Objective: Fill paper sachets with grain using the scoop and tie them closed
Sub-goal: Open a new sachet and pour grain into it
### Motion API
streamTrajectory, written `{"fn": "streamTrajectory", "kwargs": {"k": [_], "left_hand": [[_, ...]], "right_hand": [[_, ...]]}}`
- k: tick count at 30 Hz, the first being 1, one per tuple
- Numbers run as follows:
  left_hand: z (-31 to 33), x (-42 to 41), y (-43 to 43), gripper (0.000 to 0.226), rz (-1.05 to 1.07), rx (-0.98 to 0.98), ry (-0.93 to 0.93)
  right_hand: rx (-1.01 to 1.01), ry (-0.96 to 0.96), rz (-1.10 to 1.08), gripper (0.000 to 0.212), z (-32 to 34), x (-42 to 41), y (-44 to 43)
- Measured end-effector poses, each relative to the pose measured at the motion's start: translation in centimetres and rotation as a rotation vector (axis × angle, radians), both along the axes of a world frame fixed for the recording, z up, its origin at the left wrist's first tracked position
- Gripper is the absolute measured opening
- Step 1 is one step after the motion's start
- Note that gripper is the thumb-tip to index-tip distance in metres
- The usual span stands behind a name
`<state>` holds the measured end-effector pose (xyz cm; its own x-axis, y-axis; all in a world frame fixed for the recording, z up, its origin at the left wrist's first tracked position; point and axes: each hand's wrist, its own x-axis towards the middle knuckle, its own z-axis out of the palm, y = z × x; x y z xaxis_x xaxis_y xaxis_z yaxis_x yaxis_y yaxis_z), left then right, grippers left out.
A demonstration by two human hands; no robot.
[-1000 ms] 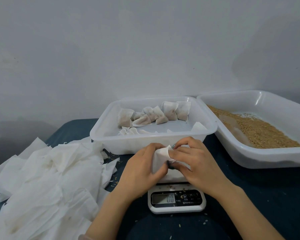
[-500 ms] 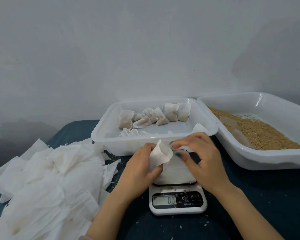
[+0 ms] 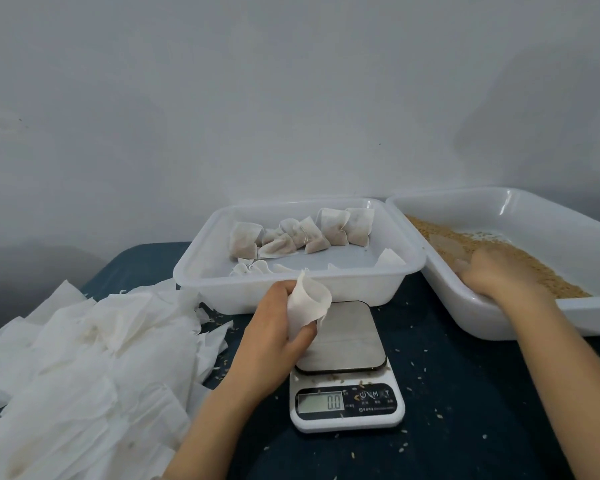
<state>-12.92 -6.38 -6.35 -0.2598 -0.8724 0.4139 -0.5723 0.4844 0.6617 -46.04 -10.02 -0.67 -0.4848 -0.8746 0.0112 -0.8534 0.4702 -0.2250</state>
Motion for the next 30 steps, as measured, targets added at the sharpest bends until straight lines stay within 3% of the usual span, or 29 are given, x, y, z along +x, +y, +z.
{"fn": "streamTrajectory", "kwargs": {"k": [7,10,15,20,23,26,30], "left_hand": [[0.0,0.0,0.2,0.041,-0.002,-0.02,-0.024],[0.0,0.0,0.2,0.041,-0.011,-0.017,-0.02],[-0.3,-0.1,0.2,0.043,-0.035,-0.007,-0.05],[-0.4,-0.1,0.2,0.043,-0.042,-0.014,-0.077],[-0.4,0.0,0.2,0.043,-0.043,-0.015,-0.081],[-0.4,0.0,0.1,0.046,-0.04,-0.008,-0.082],[-0.5,-0.1,0.1,0.048,-0.045,-0.009,-0.093]], "right_hand": [[0.135,0.185,-0.029,0.045,0.6,0.7,0.6],[0.105,0.197,-0.059,0.049,0.9,0.9,0.7],[0.038,0.123,-0.116,0.042,1.4,1.2,0.8],[0.018,0.269,-0.156,0.019,1.2,0.9,0.1],[0.126,0.359,-0.17,0.021,1.4,1.1,0.0],[0.17,0.408,-0.126,0.028,1.0,1.1,-0.1],[0.067,0.494,0.06,0.04,0.5,0.7,0.1]]}}
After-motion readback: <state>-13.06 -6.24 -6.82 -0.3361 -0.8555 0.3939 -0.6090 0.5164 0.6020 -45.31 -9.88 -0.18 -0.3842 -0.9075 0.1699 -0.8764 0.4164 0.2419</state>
